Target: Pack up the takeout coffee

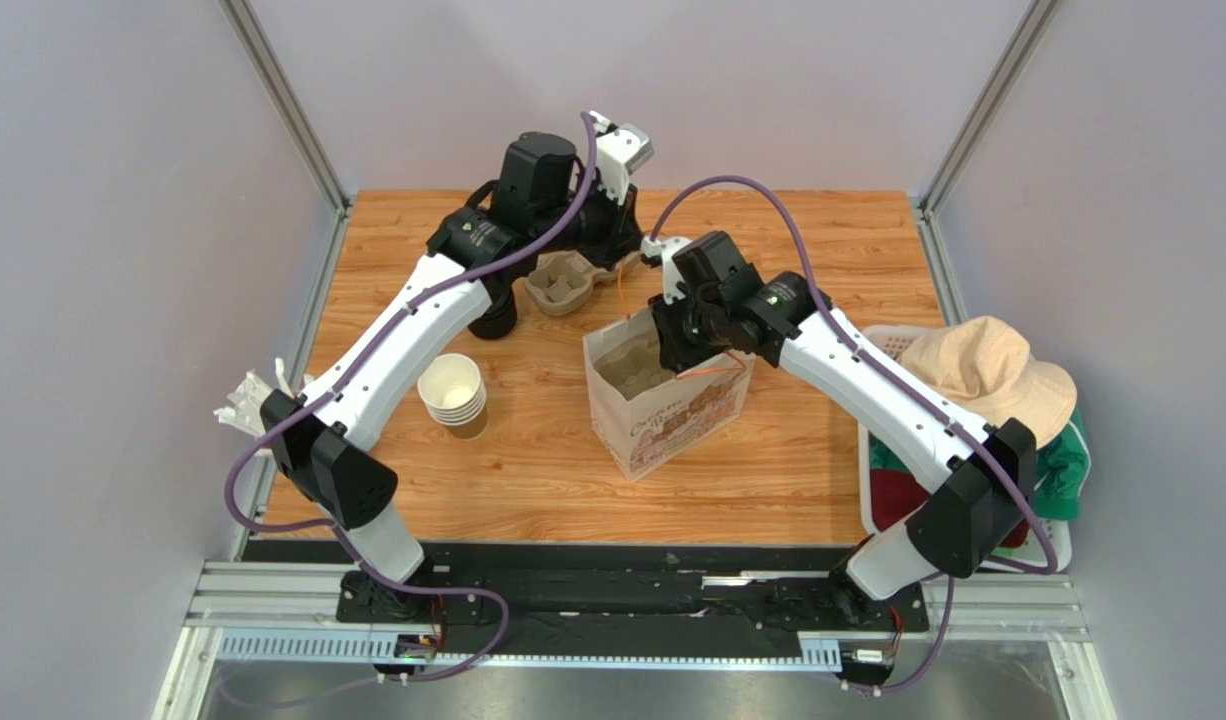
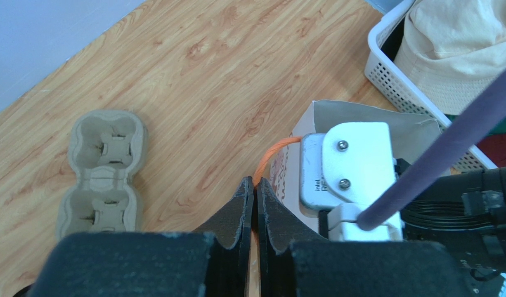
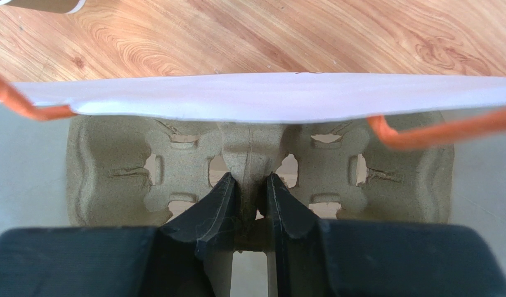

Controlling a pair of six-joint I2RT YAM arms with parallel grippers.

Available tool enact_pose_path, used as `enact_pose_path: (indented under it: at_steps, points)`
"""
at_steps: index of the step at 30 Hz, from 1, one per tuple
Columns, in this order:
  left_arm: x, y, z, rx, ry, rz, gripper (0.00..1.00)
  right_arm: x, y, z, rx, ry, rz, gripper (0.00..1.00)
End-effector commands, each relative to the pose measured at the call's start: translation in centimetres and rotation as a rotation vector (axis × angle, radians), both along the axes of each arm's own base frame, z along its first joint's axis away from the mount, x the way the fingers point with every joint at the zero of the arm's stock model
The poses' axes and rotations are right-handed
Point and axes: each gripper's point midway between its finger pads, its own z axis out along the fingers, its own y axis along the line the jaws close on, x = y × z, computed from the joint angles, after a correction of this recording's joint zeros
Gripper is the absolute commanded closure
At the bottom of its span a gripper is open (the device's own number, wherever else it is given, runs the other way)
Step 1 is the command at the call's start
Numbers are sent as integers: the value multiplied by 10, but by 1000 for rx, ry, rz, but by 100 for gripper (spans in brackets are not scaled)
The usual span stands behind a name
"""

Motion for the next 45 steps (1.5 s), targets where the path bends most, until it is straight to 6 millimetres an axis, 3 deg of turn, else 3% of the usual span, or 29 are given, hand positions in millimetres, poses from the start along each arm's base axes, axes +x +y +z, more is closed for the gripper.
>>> enact_pose_path:
  at_steps: [1,4,14,22,26,29,33,39,43,45]
  points:
    - [-9,5,34,-37,-73,-7,100,3,5,-2,16,14,-1,82]
    - [-9,6,36,-37,-78,-1,100,3,0,-17,-14,21,-12,82]
    - [-2,9,31,-25,-78,36,100,1,-1,-30,-12,25,-7,82]
    - [8,14,22,0,-80,87,100,1,0,-21,6,2,-6,81]
    - [11,15,18,10,-80,104,100,1,-1,-20,6,-5,-4,72]
    - [12,15,17,8,-76,102,100,1,-1,-16,11,-14,-1,59]
    - [11,15,17,12,-80,103,100,1,-1,-9,20,-31,6,40]
    - [12,13,13,15,-73,99,100,1,-2,12,34,-75,32,23]
    - [12,12,14,10,-70,94,100,1,-1,42,53,-133,75,19]
    - [12,12,13,12,-70,92,100,4,-1,73,84,-212,90,16]
